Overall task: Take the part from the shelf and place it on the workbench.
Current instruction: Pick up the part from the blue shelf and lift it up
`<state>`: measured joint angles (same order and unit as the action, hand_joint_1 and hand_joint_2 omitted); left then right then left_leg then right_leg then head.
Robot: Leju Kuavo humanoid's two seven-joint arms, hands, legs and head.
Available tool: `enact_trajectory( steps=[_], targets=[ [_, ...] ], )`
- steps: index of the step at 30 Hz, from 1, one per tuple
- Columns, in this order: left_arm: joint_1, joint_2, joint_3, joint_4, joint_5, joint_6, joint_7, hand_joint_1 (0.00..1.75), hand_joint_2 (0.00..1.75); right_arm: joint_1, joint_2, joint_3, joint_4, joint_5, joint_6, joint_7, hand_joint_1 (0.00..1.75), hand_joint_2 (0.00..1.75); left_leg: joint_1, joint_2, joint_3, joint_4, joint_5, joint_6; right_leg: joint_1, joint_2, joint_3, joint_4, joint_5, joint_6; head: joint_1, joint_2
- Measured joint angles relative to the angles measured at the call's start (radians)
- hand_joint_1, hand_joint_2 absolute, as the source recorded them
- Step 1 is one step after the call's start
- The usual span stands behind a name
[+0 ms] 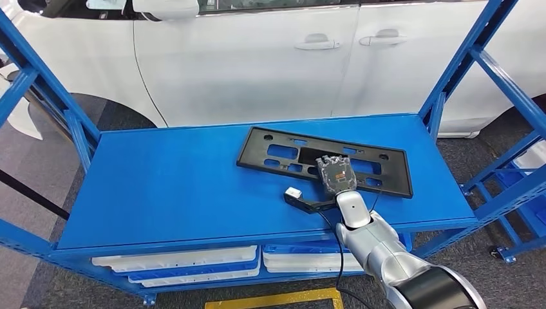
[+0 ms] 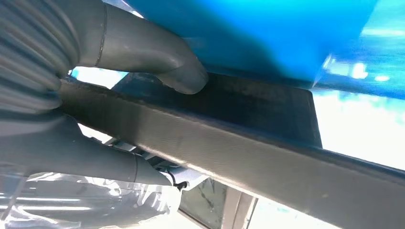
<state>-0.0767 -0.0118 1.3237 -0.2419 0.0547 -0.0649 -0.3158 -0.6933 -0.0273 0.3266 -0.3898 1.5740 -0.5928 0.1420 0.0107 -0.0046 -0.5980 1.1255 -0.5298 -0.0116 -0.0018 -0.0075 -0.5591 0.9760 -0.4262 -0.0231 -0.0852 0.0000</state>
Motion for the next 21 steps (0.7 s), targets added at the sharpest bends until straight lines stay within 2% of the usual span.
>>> enact_trajectory(
  steps=[1,2,3,4,5,6,7,9,12,13,15,17,18,19,20,21],
  targets=[
    [0.001,0.0,0.0,0.0,0.0,-0.005,-0.017,0.0,1.31,0.001,0.001,-0.001,0.0,0.0,0.0,0.0,1.75,1.75,0.002,0.0,-0.033,0.068,-0.031,-0.005,-0.001,-0.001,-0.001,0.0,0.0,-0.001,0.0,0.0],
    [0.002,0.001,0.0,0.0,0.0,-0.011,-0.036,0.0,1.75,0.002,0.001,-0.002,0.0,0.0,-0.001,-0.001,1.75,1.75,0.005,0.0,-0.06,0.123,-0.05,-0.009,-0.001,-0.002,-0.001,0.001,0.0,-0.001,0.0,0.0],
    [0.004,0.001,0.0,0.0,0.0,-0.015,-0.054,0.0,1.75,0.003,0.001,-0.005,0.0,0.0,-0.002,-0.004,1.75,1.75,0.007,0.0,-0.074,0.15,-0.051,-0.013,-0.002,-0.002,-0.001,0.002,-0.001,-0.001,0.0,0.0],
    [0.004,0.002,-0.001,0.0,0.0,-0.017,-0.068,0.0,1.75,0.004,0.001,-0.009,0.0,0.0,-0.003,-0.007,1.75,1.75,0.01,0.001,-0.07,0.137,-0.032,-0.017,-0.003,-0.002,-0.001,0.004,-0.002,0.001,0.0,0.0],
    [0.004,0.002,-0.001,0.0,0.0,-0.018,-0.077,0.0,1.75,0.004,0.001,-0.013,0.0,0.0,-0.005,-0.01,1.75,1.75,0.014,0.001,-0.048,0.089,0.001,-0.02,-0.005,-0.001,-0.001,0.007,-0.004,0.004,0.0,0.0],
    [0.004,0.003,-0.002,0.0,0.001,-0.018,-0.083,0.0,1.75,0.004,0.001,-0.018,0.0,-0.001,-0.006,-0.014,1.75,1.75,0.018,0.003,-0.015,0.018,0.036,-0.024,-0.006,-0.001,-0.002,0.013,-0.007,0.009,0.0,0.0],
    [0.003,0.004,-0.002,0.0,0.001,-0.016,-0.085,0.0,1.75,0.004,0.001,-0.022,0.0,-0.002,-0.008,-0.017,1.75,1.75,0.019,0.003,0.014,-0.044,0.059,-0.023,-0.004,0.0,-0.003,0.021,-0.012,0.015,0.0,0.0],
    [0.002,0.004,-0.004,0.0,0.0,-0.01,-0.087,0.0,1.75,0.003,0.0,-0.029,0.0,-0.006,-0.014,-0.021,1.75,1.75,0.018,0.002,0.044,-0.107,0.072,-0.011,-0.001,0.004,-0.008,0.03,-0.016,0.027,0.0,0.0],
    [0.001,0.004,-0.006,0.0,0.0,0.0,-0.089,0.0,1.75,0.005,0.0,-0.041,0.0,-0.018,-0.031,-0.039,1.75,1.75,0.014,0.001,0.042,-0.11,0.076,0.014,-0.004,0.007,-0.012,0.032,-0.015,0.044,0.0,0.0],
    [0.001,0.004,-0.007,0.0,0.0,0.003,-0.094,0.0,1.75,0.006,0.0,-0.046,0.0,-0.027,-0.04,-0.053,1.75,1.75,0.014,0.002,0.041,-0.113,0.08,0.021,-0.006,0.007,-0.017,0.043,-0.024,0.049,0.0,0.0],
    [-0.001,0.004,-0.007,0.0,0.0,0.01,-0.105,0.0,1.75,0.008,0.0,-0.058,0.0,-0.05,-0.055,-0.088,1.75,1.75,0.015,0.004,0.038,-0.116,0.085,0.031,-0.009,0.007,-0.056,0.125,-0.076,0.057,0.0,0.0],
    [-0.002,0.004,-0.007,0.0,0.0,0.016,-0.106,0.0,1.75,0.013,0.003,-0.071,-0.002,-0.097,-0.067,-0.147,1.75,1.75,0.013,0.004,0.033,-0.116,0.086,0.035,-0.011,0.007,-0.121,0.261,-0.14,0.06,0.0,0.0],
    [-0.002,0.005,-0.007,0.0,0.0,0.019,-0.102,0.0,1.75,0.016,0.006,-0.081,-0.005,-0.137,-0.072,-0.194,1.75,1.75,0.012,0.004,0.032,-0.115,0.086,0.035,-0.011,0.007,-0.144,0.308,-0.152,0.061,0.0,0.0],
    [-0.002,0.005,-0.007,0.0,0.0,0.02,-0.097,0.0,1.75,0.019,0.01,-0.092,-0.011,-0.193,-0.074,-0.258,1.75,1.75,0.012,0.004,0.032,-0.115,0.086,0.035,-0.011,0.007,-0.151,0.32,-0.145,0.06,0.0,0.0],
    [-0.002,0.005,-0.007,0.0,0.0,0.019,-0.094,0.0,1.75,0.022,0.014,-0.105,-0.026,-0.267,-0.068,-0.342,1.75,1.75,0.012,0.004,0.033,-0.115,0.086,0.034,-0.011,0.008,-0.139,0.294,-0.121,0.057,0.0,0.0],
    [-0.003,0.005,-0.007,0.0,0.001,0.016,-0.093,0.0,1.75,0.024,0.019,-0.118,-0.053,-0.356,-0.057,-0.434,1.75,1.75,0.012,0.004,0.036,-0.115,0.085,0.033,-0.01,0.008,-0.11,0.235,-0.085,0.052,0.0,0.0]
  ],
)
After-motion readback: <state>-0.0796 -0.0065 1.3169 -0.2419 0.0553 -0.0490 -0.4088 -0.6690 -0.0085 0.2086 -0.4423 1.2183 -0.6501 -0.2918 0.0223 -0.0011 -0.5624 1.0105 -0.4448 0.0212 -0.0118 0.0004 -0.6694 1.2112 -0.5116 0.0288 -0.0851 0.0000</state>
